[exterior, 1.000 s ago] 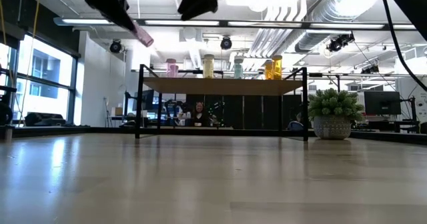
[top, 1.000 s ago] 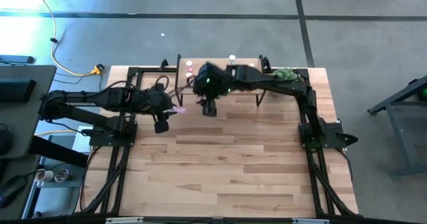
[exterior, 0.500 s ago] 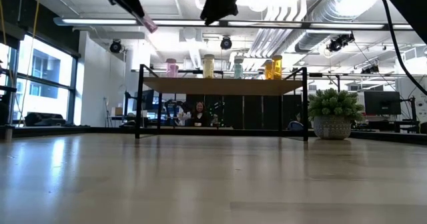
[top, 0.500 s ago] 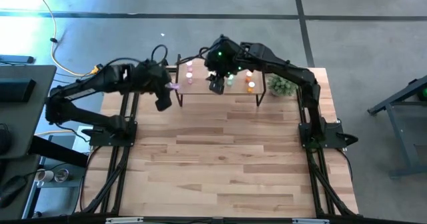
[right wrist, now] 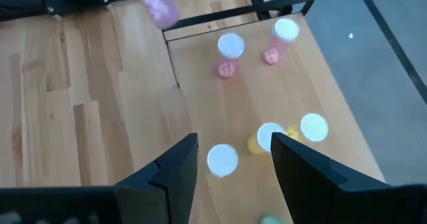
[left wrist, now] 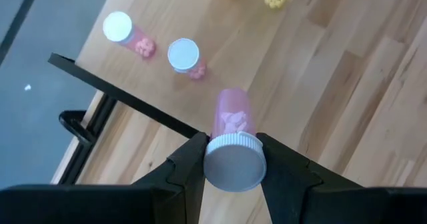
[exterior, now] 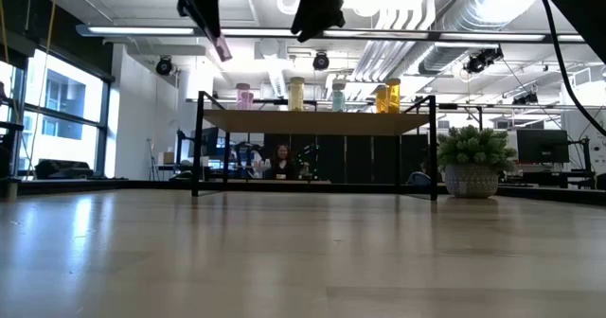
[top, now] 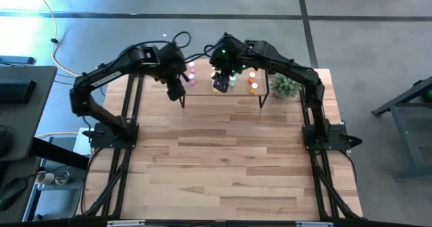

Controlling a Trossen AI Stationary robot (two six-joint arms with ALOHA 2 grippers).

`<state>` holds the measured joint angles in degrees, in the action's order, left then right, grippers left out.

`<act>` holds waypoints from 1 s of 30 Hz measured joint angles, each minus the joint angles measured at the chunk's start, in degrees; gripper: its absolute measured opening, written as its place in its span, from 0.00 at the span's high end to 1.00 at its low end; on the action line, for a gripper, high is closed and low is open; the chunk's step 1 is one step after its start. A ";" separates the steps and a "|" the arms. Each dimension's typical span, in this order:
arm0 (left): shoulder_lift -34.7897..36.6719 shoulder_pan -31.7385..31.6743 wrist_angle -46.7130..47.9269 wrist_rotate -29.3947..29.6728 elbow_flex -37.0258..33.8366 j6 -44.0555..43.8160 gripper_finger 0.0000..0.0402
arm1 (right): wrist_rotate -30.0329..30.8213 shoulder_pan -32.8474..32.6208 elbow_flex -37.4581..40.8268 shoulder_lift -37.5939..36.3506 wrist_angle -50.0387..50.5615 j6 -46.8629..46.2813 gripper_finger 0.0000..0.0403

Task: Pick and place medicine bottles onto shelf by color
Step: Put the pink pill bottle with the other pink pill bottles on the shelf

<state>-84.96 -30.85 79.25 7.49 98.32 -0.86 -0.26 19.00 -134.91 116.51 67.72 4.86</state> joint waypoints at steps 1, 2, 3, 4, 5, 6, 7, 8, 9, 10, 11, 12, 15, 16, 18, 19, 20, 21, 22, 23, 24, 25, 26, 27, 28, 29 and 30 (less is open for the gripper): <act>-1.27 0.00 0.90 0.02 1.25 0.00 0.72 | -0.03 -0.02 0.00 0.02 0.36 0.00 0.55; -2.46 0.00 1.41 -0.01 2.45 0.00 0.72 | -0.16 -0.02 0.00 0.02 0.84 0.00 0.55; -3.54 0.00 2.04 -0.11 3.62 0.00 0.72 | -0.18 -0.02 0.00 0.02 1.18 0.00 0.55; -4.50 0.00 2.82 -0.33 4.55 0.01 0.72 | -0.18 -0.02 0.02 0.02 1.40 0.00 0.55; -5.36 0.00 3.48 -0.61 5.20 0.02 0.72 | -0.18 -0.02 0.02 0.02 1.75 0.00 0.55; -6.17 0.01 4.00 -1.03 5.76 0.19 0.72 | -0.18 -0.02 0.02 0.02 2.13 0.00 0.55; -6.95 0.11 4.34 -1.23 6.13 0.75 0.72 | -0.18 -0.02 0.04 0.02 2.46 -0.11 0.55; -7.64 0.13 4.79 -1.35 6.32 1.48 0.72 | -0.17 -0.02 0.04 0.02 2.87 -0.54 0.55; -8.32 0.13 5.26 -1.48 6.40 1.83 0.72 | 0.06 -0.01 0.04 0.02 3.46 -1.42 0.55; -8.90 0.15 5.66 -1.49 6.41 1.92 0.72 | 0.73 0.00 0.04 0.02 4.24 -2.25 0.55; -9.40 0.15 5.67 -1.51 6.41 1.89 0.72 | 1.72 -0.02 0.04 0.02 4.98 -2.88 0.55; -9.98 0.15 5.68 -1.47 6.43 1.65 0.72 | 3.00 -0.02 0.04 0.04 5.91 -3.33 0.55; -11.58 0.13 6.06 -1.83 6.44 1.66 0.72 | 7.85 -0.02 0.04 -0.05 9.46 -4.30 0.55; -12.09 0.13 6.07 -2.07 6.44 1.67 0.72 | 9.81 -0.02 0.04 -0.19 10.45 -4.66 0.55; -13.12 0.13 6.09 -2.35 6.46 2.32 0.72 | 13.43 -0.02 0.04 -0.94 11.53 -4.89 0.55; -13.64 0.13 6.10 -2.32 6.46 3.16 0.72 | 14.63 -0.02 0.04 -1.46 11.88 -4.90 0.55; -14.15 0.13 6.11 -2.30 6.46 3.88 0.72 | 15.39 -0.02 -0.01 -1.97 11.98 -4.90 0.55; -14.64 0.15 6.13 -2.32 6.46 4.18 0.72 | 15.55 0.00 -0.04 -2.50 11.92 -4.90 0.55; -15.06 0.15 6.15 -2.37 6.46 4.28 0.72 | 15.53 0.02 -0.04 -2.79 11.99 -4.90 0.55; -15.45 0.13 6.18 -2.33 6.46 4.33 0.72 | 15.53 0.00 -0.04 -3.05 11.95 -4.90 0.55; -15.77 0.16 6.18 -2.28 6.46 4.56 0.72 | 15.53 -0.02 -0.04 -3.26 11.99 -4.90 0.55; -16.10 0.17 6.18 -2.29 6.46 4.97 0.72 | 15.52 -0.02 -0.04 -3.48 12.04 -4.90 0.55; -16.52 0.17 6.13 -2.25 6.49 5.75 0.72 | 15.51 -0.02 -0.04 -3.82 12.31 -4.89 0.55; -16.89 0.20 6.10 -2.10 6.50 6.55 0.72 | 15.51 -0.02 -0.04 -4.12 12.83 -4.84 0.55; -17.34 0.20 6.09 -1.79 6.50 7.10 0.72 | 15.51 -0.02 -0.04 -4.42 13.12 -4.57 0.55; -17.73 0.20 5.99 -1.16 6.50 7.44 0.72 | 15.53 -0.02 -0.04 -4.66 13.63 -4.59 0.55; -18.01 0.20 5.84 -0.41 6.50 7.56 0.72 | 15.53 -0.02 -0.07 -4.73 14.61 -4.65 0.55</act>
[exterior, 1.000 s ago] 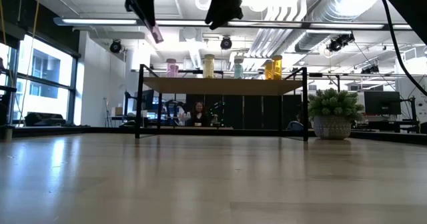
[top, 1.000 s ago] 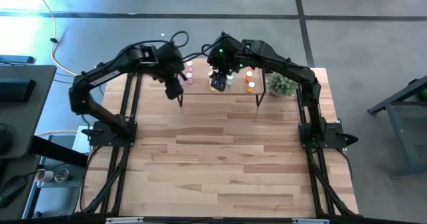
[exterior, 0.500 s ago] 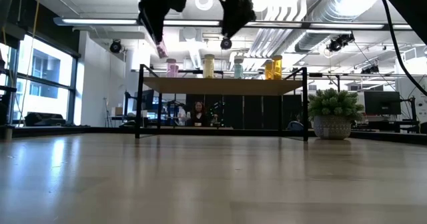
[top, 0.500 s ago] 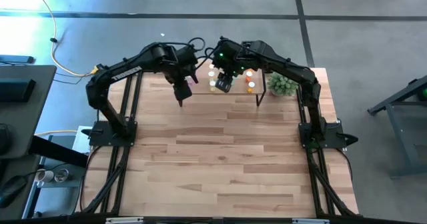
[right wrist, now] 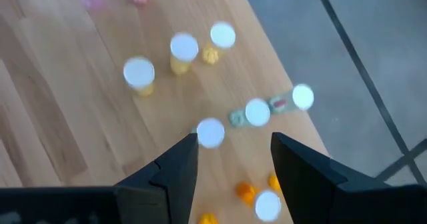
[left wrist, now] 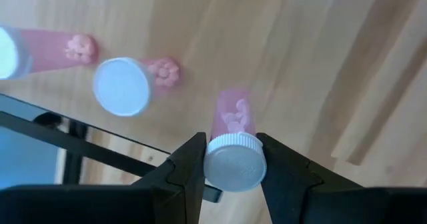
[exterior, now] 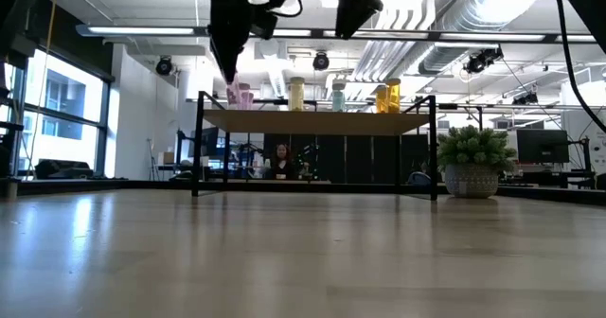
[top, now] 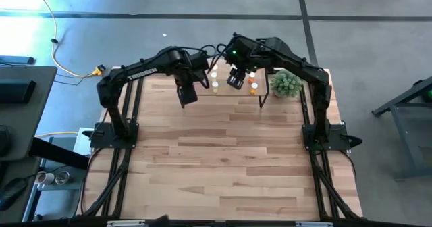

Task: Pick and place medicine bottles onto shelf by color
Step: Put the pink pill bottle with the other pink pill bottles on the shelf

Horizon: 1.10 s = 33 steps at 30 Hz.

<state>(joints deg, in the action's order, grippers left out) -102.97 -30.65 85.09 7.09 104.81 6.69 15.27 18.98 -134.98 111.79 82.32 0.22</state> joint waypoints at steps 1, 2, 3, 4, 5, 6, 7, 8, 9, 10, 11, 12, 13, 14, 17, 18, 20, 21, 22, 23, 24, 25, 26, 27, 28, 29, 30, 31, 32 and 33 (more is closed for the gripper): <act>-0.28 0.01 -0.13 0.70 0.00 0.24 0.72 | 0.00 0.00 0.00 0.02 0.62 -0.16 0.55; -0.56 0.09 -0.49 1.27 0.00 0.84 0.72 | -0.02 0.00 0.00 0.06 1.01 -0.21 0.55; -0.82 0.14 -0.80 1.58 0.00 1.67 0.72 | -0.01 0.00 0.00 0.07 1.51 -0.14 0.55; -1.08 0.19 -0.98 1.87 0.00 2.51 0.72 | -0.02 0.00 0.00 0.07 1.86 0.12 0.55; -1.34 0.25 -1.15 2.40 0.00 3.13 0.72 | -0.01 0.00 0.00 0.07 2.01 0.17 0.55; -1.48 0.31 -1.26 2.81 0.00 3.69 0.72 | -0.02 0.00 0.00 0.07 2.16 0.19 0.55; -1.52 0.31 -1.28 3.00 -0.02 4.20 0.72 | -0.02 0.00 0.00 0.07 2.33 0.20 0.55; -1.58 0.31 -1.36 3.10 -0.02 4.57 0.72 | -0.02 0.00 0.00 0.07 2.38 0.24 0.55; -1.69 0.39 -1.66 3.38 -0.02 4.99 0.72 | -0.02 0.00 0.00 0.07 2.36 0.51 0.55; -1.80 0.44 -1.97 3.56 -0.02 5.52 0.72 | 0.00 0.00 0.00 0.07 2.36 1.01 0.55; -1.90 0.44 -2.17 3.70 -0.02 6.00 0.72 | -0.02 0.00 0.00 0.07 2.38 1.41 0.55; -1.91 0.44 -2.33 3.85 -0.02 6.47 0.72 | -0.02 0.00 0.00 0.09 2.38 1.85 0.55; -1.91 0.42 -2.50 3.83 -0.02 6.99 0.72 | 0.00 0.00 0.00 0.09 2.38 2.24 0.55; -1.91 0.44 -2.67 3.83 -0.02 7.40 0.72 | 0.00 0.00 0.00 0.09 2.38 2.53 0.55; -1.91 0.68 -2.63 4.36 -0.02 8.46 0.72 | 0.00 0.00 0.00 0.09 2.37 2.81 0.55; -1.91 0.68 -2.65 4.69 -0.02 8.53 0.72 | 0.00 0.00 0.00 0.09 2.38 2.81 0.55; -1.90 0.68 -2.63 5.10 -0.02 8.94 0.72 | 0.00 0.00 0.00 0.09 2.46 2.81 0.55; -1.91 0.68 -2.63 5.20 -0.02 9.69 0.72 | 0.00 0.00 0.00 0.09 2.56 2.84 0.55; -1.91 0.68 -2.63 5.25 -0.02 10.69 0.72 | 0.00 0.00 0.00 0.09 2.65 3.19 0.55; -1.91 0.68 -2.63 5.32 -0.02 11.62 0.72 | 0.00 0.00 0.00 0.09 2.67 3.24 0.55; -1.91 0.68 -2.63 5.34 -0.02 12.17 0.72 | 0.00 0.00 0.00 0.10 2.68 3.25 0.55; -1.91 0.70 -2.63 5.36 -0.02 12.40 0.72 | 0.00 0.00 0.00 0.11 2.70 3.25 0.55; -1.89 0.72 -2.63 5.40 -0.02 12.42 0.72 | 0.00 0.00 0.00 0.10 2.76 3.25 0.55; -1.89 0.72 -2.63 5.38 -0.04 12.42 0.72 | 0.00 0.00 0.00 0.11 2.76 3.25 0.55; -1.91 0.72 -2.61 5.38 -0.04 12.55 0.72 | -0.01 0.00 0.00 0.11 2.78 3.25 0.55; -1.89 0.72 -2.63 5.36 -0.04 12.78 0.72 | 0.00 0.00 0.00 0.11 2.78 3.25 0.55; -1.89 0.72 -2.63 5.33 -0.04 13.26 0.72 | 0.00 0.00 0.00 0.11 2.78 3.25 0.55; -1.89 0.72 -2.63 5.32 -0.04 13.53 0.72 | 0.00 0.00 0.00 0.13 2.78 3.25 0.55; -1.89 0.72 -2.63 5.32 -0.04 13.65 0.72 | 0.00 0.00 0.00 0.13 2.80 3.25 0.55; -1.89 0.72 -2.63 5.37 -0.04 13.59 0.72 | 0.00 0.00 0.00 0.13 2.80 3.25 0.55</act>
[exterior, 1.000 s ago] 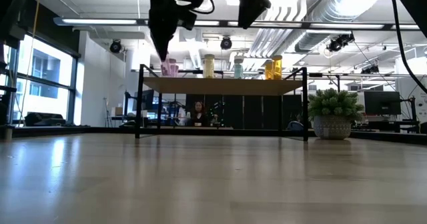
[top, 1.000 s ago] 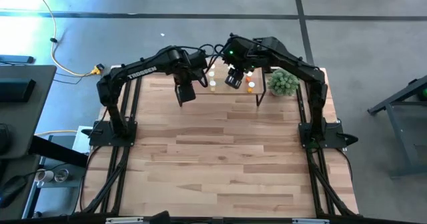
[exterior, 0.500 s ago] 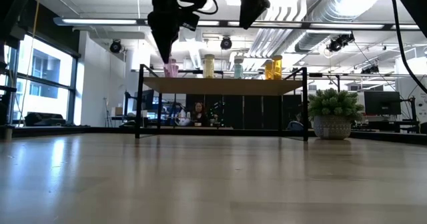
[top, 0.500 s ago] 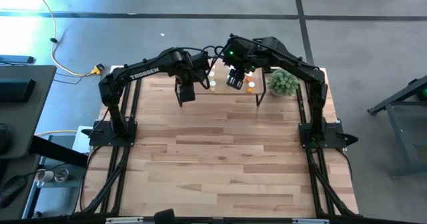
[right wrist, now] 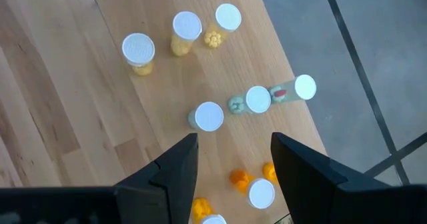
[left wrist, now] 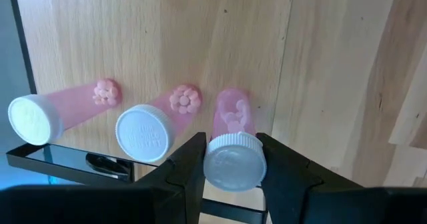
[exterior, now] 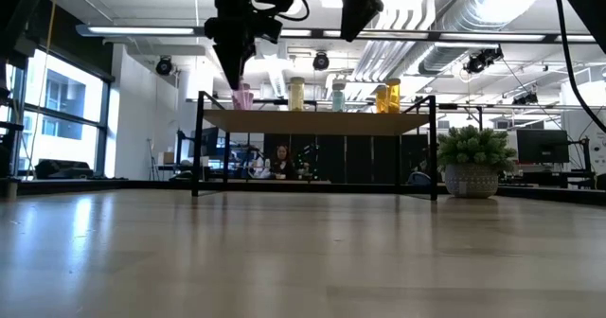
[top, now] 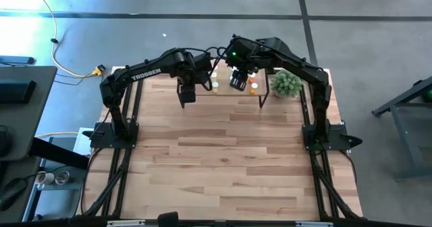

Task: Pick and place medicine bottles onto shelf by color
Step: Put the pink pill bottle with the other pink pill bottles on the shelf

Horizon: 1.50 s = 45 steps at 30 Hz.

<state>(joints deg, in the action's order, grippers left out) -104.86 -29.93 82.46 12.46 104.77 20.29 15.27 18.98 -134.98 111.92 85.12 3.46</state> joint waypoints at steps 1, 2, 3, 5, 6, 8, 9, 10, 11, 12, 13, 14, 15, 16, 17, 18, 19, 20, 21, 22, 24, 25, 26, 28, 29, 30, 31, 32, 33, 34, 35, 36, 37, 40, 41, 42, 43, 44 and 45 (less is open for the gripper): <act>0.00 0.00 0.01 0.03 0.00 -0.01 0.72 | 0.00 0.00 0.00 0.00 0.00 -0.02 0.55; 0.00 0.00 -0.01 0.01 0.00 0.00 0.72 | 0.00 0.00 0.00 0.00 0.02 -0.01 0.55; 0.00 0.00 -0.01 0.00 0.00 -0.02 0.72 | 0.00 0.00 0.00 0.00 0.02 -0.02 0.55; 0.00 0.00 0.02 -0.12 0.00 -0.02 0.72 | 0.00 0.00 0.00 0.00 0.05 -0.02 0.55; 0.00 0.00 0.00 -0.22 0.00 -0.02 0.72 | 0.00 0.00 0.00 0.02 0.11 0.00 0.55; 0.00 0.00 -0.01 -0.23 0.00 -0.06 0.72 | 0.00 0.00 0.00 0.02 0.38 -0.01 0.55; 0.00 0.00 -0.01 -0.23 0.00 -0.08 0.72 | -0.01 0.00 0.00 0.04 0.60 -0.02 0.55; 0.00 0.00 -0.01 -0.23 0.00 -0.08 0.72 | 0.00 0.00 0.00 0.04 0.81 -0.02 0.55; 0.00 0.00 -0.01 -0.23 0.00 -0.08 0.72 | 0.00 0.00 0.00 0.04 0.97 -0.02 0.55; 0.00 0.00 -0.01 -0.23 0.00 -0.10 0.72 | 0.00 0.00 0.00 0.04 1.06 -0.02 0.55; 0.00 0.00 -0.01 -0.25 0.00 -0.09 0.71 | 0.00 0.00 0.00 0.04 1.12 -0.02 0.55; 0.00 0.00 0.01 -0.25 0.00 -0.09 0.70 | -0.02 0.00 0.00 0.04 1.22 -0.02 0.55; 0.00 0.00 0.00 -0.25 0.00 -0.10 0.70 | 0.00 0.00 0.00 0.04 1.29 -0.02 0.55; 0.00 0.00 -0.01 -0.25 0.00 -0.10 0.68 | -0.02 0.00 0.00 0.04 1.29 -0.02 0.55; 0.01 0.00 -0.01 -0.25 0.00 -0.10 0.67 | 0.00 0.00 0.00 0.04 1.31 -0.02 0.55; 0.03 0.00 -0.01 -0.25 0.00 -0.10 0.66 | 0.00 0.00 0.00 0.04 1.31 -0.02 0.55; 0.03 0.00 -0.01 -0.25 0.00 -0.10 0.65 | 0.00 0.00 0.00 0.04 1.30 -0.02 0.55; 0.03 0.00 -0.01 -0.26 0.00 -0.10 0.64 | -0.01 0.00 0.00 0.04 1.31 -0.03 0.55; 0.03 0.00 -0.01 -0.28 0.00 -0.10 0.63 | 0.00 0.00 0.00 0.04 1.31 -0.02 0.55; 0.03 0.00 -0.01 -0.28 0.00 -0.12 0.63 | 0.00 0.00 0.00 0.04 1.31 -0.02 0.55; 0.03 0.00 -0.01 -0.28 0.00 -0.12 0.62 | 0.00 0.00 0.00 0.04 1.31 -0.03 0.55; 0.03 0.00 -0.01 -0.28 0.00 -0.12 0.62 | 0.00 0.00 0.00 0.04 1.31 -0.02 0.55; 0.03 0.00 -0.01 -0.29 0.00 -0.12 0.62 | -0.02 0.00 0.00 0.04 1.31 -0.02 0.55; 0.03 0.00 -0.01 -0.30 0.00 -0.12 0.62 | 0.00 0.00 0.00 0.04 1.31 -0.04 0.55; 0.05 0.00 -0.01 -0.30 0.00 -0.13 0.62 | 0.00 0.00 0.00 0.04 1.31 -0.04 0.55; 0.05 0.00 -0.01 -0.28 0.00 -0.15 0.62 | -0.02 0.00 0.00 0.04 1.31 -0.04 0.55; 0.05 0.00 -0.01 -0.28 0.00 -0.20 0.62 | -0.01 0.00 0.00 0.04 1.31 -0.04 0.55; 0.05 0.00 -0.01 -0.21 0.00 -0.55 0.62 | 0.00 0.00 0.00 0.04 1.31 -0.04 0.55; 0.05 0.00 -0.01 0.01 0.00 -0.93 0.62 | -0.01 0.00 0.00 0.04 1.31 -0.04 0.55; 0.05 0.00 0.00 0.31 0.00 -1.43 0.62 | -0.01 0.00 0.00 0.04 1.31 -0.04 0.55; 0.05 0.00 0.02 0.69 0.00 -1.68 0.62 | -0.01 0.00 0.00 0.04 1.31 -0.04 0.55; 0.05 0.00 0.04 1.06 0.00 -1.65 0.62 | 0.00 -0.02 0.00 0.04 1.31 -0.04 0.55; 0.05 -0.02 0.08 1.35 0.00 -1.63 0.62 | 0.00 0.00 0.00 0.04 1.33 -0.04 0.55; 0.07 0.00 0.17 2.17 0.00 -1.64 0.62 | 0.00 -0.02 0.00 0.04 1.35 -0.04 0.55; 0.07 0.00 0.18 2.46 0.00 -1.65 0.62 | -0.01 0.00 0.00 0.04 1.34 -0.04 0.55; 0.07 0.00 0.19 2.93 0.00 -1.64 0.62 | -0.01 -0.02 0.00 0.04 1.34 -0.04 0.55; 0.07 0.00 0.21 3.50 0.00 -1.65 0.62 | -0.01 -0.01 0.00 0.04 1.34 -0.04 0.55; 0.07 0.00 0.21 3.98 0.00 -1.65 0.62 | -0.01 -0.01 0.00 0.04 1.36 -0.03 0.55; 0.07 0.00 0.21 4.57 0.00 -1.66 0.62 | 0.00 0.00 0.00 0.04 1.36 -0.02 0.55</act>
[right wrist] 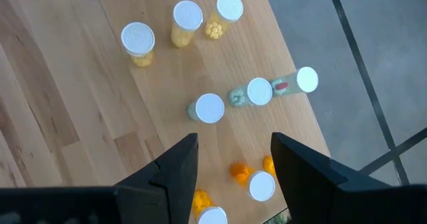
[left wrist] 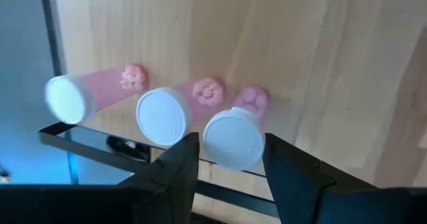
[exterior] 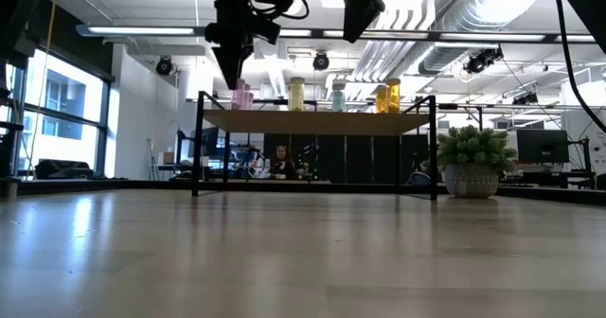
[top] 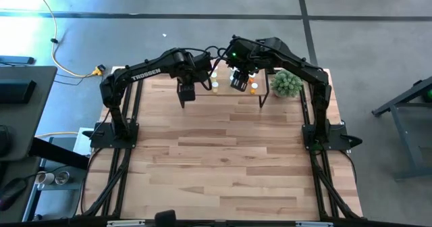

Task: Pick and place medicine bottles onto shelf by color
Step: Put the pink pill bottle with the other pink pill bottles on the shelf, then return to Home Position

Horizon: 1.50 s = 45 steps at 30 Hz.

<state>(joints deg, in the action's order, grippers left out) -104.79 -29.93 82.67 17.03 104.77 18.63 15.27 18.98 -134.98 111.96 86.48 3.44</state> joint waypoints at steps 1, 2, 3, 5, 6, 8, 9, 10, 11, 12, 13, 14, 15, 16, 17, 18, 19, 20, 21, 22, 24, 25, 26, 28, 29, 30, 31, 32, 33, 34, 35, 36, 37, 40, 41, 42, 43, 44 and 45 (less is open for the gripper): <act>0.00 0.00 0.00 0.62 0.00 0.02 0.62 | 0.00 -0.02 0.00 0.00 0.00 0.00 0.55; 0.00 0.00 0.00 1.02 0.00 0.00 0.62 | 0.00 -0.02 0.00 0.00 -0.02 0.00 0.55; 0.00 0.00 0.00 1.41 0.00 0.01 0.62 | 0.00 -0.02 0.00 0.00 -0.01 0.00 0.55; 0.00 0.00 0.01 1.57 0.00 0.00 0.62 | -0.01 -0.01 0.00 0.00 -0.02 0.00 0.55; 0.00 -0.01 0.02 1.47 0.00 0.00 0.62 | 0.00 -0.01 0.00 0.00 -0.02 0.00 0.55; 0.00 0.00 0.05 0.88 0.00 0.02 0.62 | -0.02 -0.01 0.00 0.00 -0.02 0.14 0.55; 0.00 0.09 0.09 0.46 0.00 0.00 0.62 | -0.02 -0.01 0.00 0.00 -0.01 0.34 0.55; 0.00 0.23 0.19 0.23 0.00 0.00 0.62 | 0.00 -0.02 0.00 0.00 -0.02 0.50 0.55; 0.00 0.45 0.36 0.12 0.00 0.00 0.62 | 0.00 0.00 0.00 0.00 0.00 0.52 0.55; 0.00 0.75 0.50 0.24 0.00 0.00 0.62 | -0.01 -0.01 0.00 0.00 -0.01 0.50 0.55; 0.00 1.08 0.54 0.37 0.00 0.01 0.62 | -0.02 -0.02 0.00 0.00 -0.02 0.52 0.55; 0.00 1.36 0.61 0.38 0.00 0.00 0.62 | -0.02 -0.02 0.00 0.00 -0.02 0.56 0.55; 0.00 1.65 0.71 0.38 0.00 0.00 0.62 | -0.01 -0.02 0.00 0.00 -0.02 0.61 0.55; 0.00 1.93 0.72 0.39 0.00 0.00 0.62 | -0.02 -0.02 0.00 0.00 -0.01 0.61 0.55; 0.00 2.16 0.77 0.58 0.00 0.00 0.62 | -0.02 -0.02 0.00 0.00 -0.02 0.61 0.55; 0.00 2.38 0.94 0.89 0.00 0.00 0.62 | -0.01 -0.02 0.00 0.00 -0.02 0.63 0.55; 0.00 2.59 1.18 1.37 0.00 0.02 0.62 | -0.02 -0.02 0.00 0.00 -0.02 0.63 0.55; 0.00 2.76 1.41 1.99 0.00 0.02 0.62 | -0.01 -0.02 0.00 0.00 0.00 0.60 0.55; 0.00 2.96 1.53 2.57 0.00 -0.02 0.62 | -0.02 -0.02 0.00 0.00 -0.02 0.52 0.55; 0.00 3.10 1.55 3.21 0.00 -0.02 0.62 | -0.02 -0.02 0.00 0.00 0.00 0.52 0.55; 0.00 3.33 1.56 3.77 0.00 -0.07 0.62 | -0.01 -0.02 0.00 0.00 -0.01 0.50 0.55; 0.00 3.36 1.55 3.79 0.00 -0.03 0.62 | -0.01 -0.02 0.00 0.00 0.00 0.50 0.55; 0.00 3.37 1.62 3.77 0.04 -0.02 0.62 | -0.02 -0.02 0.00 0.00 0.00 0.50 0.55; 0.00 3.37 1.82 3.72 0.82 -0.07 0.62 | -0.02 -0.02 0.00 0.00 0.00 0.48 0.55; 0.02 3.37 1.78 3.75 1.38 -0.09 0.62 | -0.02 -0.02 0.00 0.00 0.01 0.48 0.55; 0.07 3.37 1.81 3.77 1.87 -0.04 0.62 | -0.01 -0.02 0.00 0.00 0.02 0.48 0.55; 0.07 3.37 2.06 3.69 2.42 -0.06 0.62 | 0.00 -0.02 0.00 0.00 0.02 0.48 0.55; 0.07 3.39 2.62 3.36 3.15 -0.48 0.62 | 0.00 -0.02 0.00 0.00 0.02 0.48 0.55; 0.07 3.41 3.39 3.02 3.98 -0.98 0.62 | -0.01 -0.02 0.00 0.00 0.02 0.48 0.55; 0.09 3.43 4.27 2.90 4.77 -1.39 0.62 | 0.00 -0.01 0.00 0.00 0.04 0.48 0.55; 0.11 3.43 4.89 2.91 5.45 -1.59 0.62 | 0.00 0.00 0.00 0.00 0.04 0.48 0.55; 0.10 3.43 5.38 2.91 6.09 -2.06 0.62 | 0.00 0.00 0.00 0.00 0.06 0.48 0.55; 0.09 3.43 5.83 2.89 6.68 -2.61 0.62 | 0.00 -0.01 0.00 0.00 0.07 0.50 0.55; 0.09 3.43 6.49 2.88 8.36 -3.58 0.62 | -0.01 -0.02 0.00 0.00 0.07 0.53 0.55; 0.09 3.43 6.73 2.85 8.86 -3.63 0.62 | 0.00 -0.02 0.00 0.00 0.07 0.55 0.55; 0.16 3.43 6.95 2.85 9.26 -3.61 0.62 | -0.01 -0.02 0.00 0.00 0.08 0.55 0.55; 0.42 3.44 6.95 2.85 9.45 -3.61 0.62 | -0.01 -0.02 0.00 0.00 0.10 0.51 0.55; 0.66 3.64 7.01 2.69 9.63 -3.65 0.62 | -0.03 0.00 0.00 0.00 0.19 0.48 0.55; 0.96 3.86 7.05 2.29 9.73 -3.78 0.62 | -0.18 -0.01 0.00 0.00 0.45 0.50 0.55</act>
<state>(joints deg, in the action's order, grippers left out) -103.83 -26.07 89.72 19.32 114.50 14.85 15.08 18.97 -134.98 111.96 86.92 3.95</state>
